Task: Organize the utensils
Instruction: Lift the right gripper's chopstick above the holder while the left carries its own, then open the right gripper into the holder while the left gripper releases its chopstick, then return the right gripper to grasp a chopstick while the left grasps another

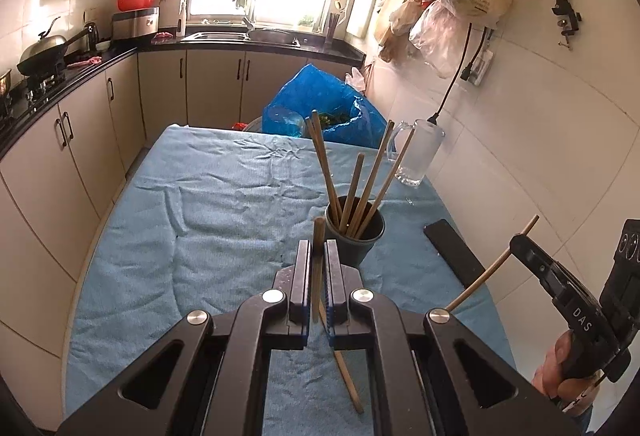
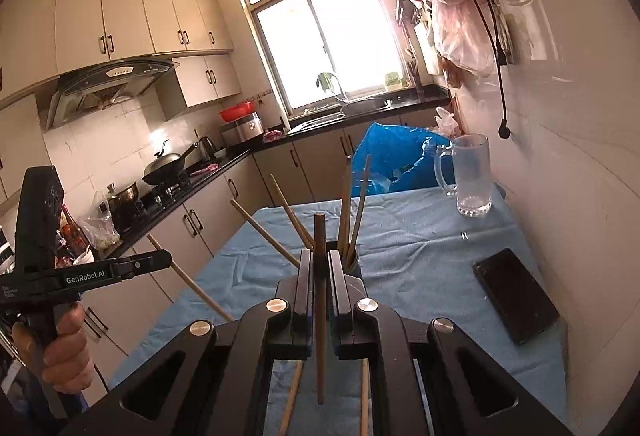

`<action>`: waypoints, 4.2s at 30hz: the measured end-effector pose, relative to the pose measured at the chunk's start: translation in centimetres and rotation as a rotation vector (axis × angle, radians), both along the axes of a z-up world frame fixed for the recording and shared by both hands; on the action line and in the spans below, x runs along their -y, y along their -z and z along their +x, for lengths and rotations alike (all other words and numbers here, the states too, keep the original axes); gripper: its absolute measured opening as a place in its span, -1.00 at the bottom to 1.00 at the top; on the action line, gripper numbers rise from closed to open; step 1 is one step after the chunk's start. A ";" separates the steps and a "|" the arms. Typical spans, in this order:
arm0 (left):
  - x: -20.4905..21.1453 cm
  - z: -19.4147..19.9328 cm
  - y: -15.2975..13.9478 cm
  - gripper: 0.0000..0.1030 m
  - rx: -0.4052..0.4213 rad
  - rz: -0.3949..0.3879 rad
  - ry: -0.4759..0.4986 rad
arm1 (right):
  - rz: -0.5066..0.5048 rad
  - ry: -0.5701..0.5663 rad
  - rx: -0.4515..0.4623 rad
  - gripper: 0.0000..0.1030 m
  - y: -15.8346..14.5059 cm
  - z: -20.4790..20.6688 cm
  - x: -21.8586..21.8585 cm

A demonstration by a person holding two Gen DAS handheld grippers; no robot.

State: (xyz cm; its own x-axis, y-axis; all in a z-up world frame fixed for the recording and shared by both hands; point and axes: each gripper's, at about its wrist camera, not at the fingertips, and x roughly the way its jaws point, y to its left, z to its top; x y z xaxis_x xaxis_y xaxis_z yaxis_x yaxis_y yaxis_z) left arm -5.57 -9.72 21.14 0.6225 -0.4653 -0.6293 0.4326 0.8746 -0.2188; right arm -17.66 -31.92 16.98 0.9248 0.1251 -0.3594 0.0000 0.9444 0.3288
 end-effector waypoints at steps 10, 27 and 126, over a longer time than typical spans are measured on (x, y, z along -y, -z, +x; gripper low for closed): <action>0.7 1.0 -2.1 -0.90 0.020 -0.003 0.011 | -0.012 -0.007 0.022 -0.87 -1.5 0.2 0.3; 2.3 0.3 -7.7 -0.90 0.096 -0.060 0.078 | -0.026 0.008 0.078 -0.86 -4.8 0.8 1.3; 7.6 7.3 19.0 -0.89 -0.366 0.253 -0.054 | 0.050 -0.067 -0.431 -0.86 11.6 7.2 2.6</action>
State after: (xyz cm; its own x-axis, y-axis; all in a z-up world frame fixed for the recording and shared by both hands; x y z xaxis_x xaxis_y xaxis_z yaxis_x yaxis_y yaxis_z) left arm 1.74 -17.31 2.16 0.3568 -0.2411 -0.9025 0.3184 0.9396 -0.1251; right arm -10.45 -34.48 5.35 0.6808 0.2065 -0.7028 0.0868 0.9299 0.3574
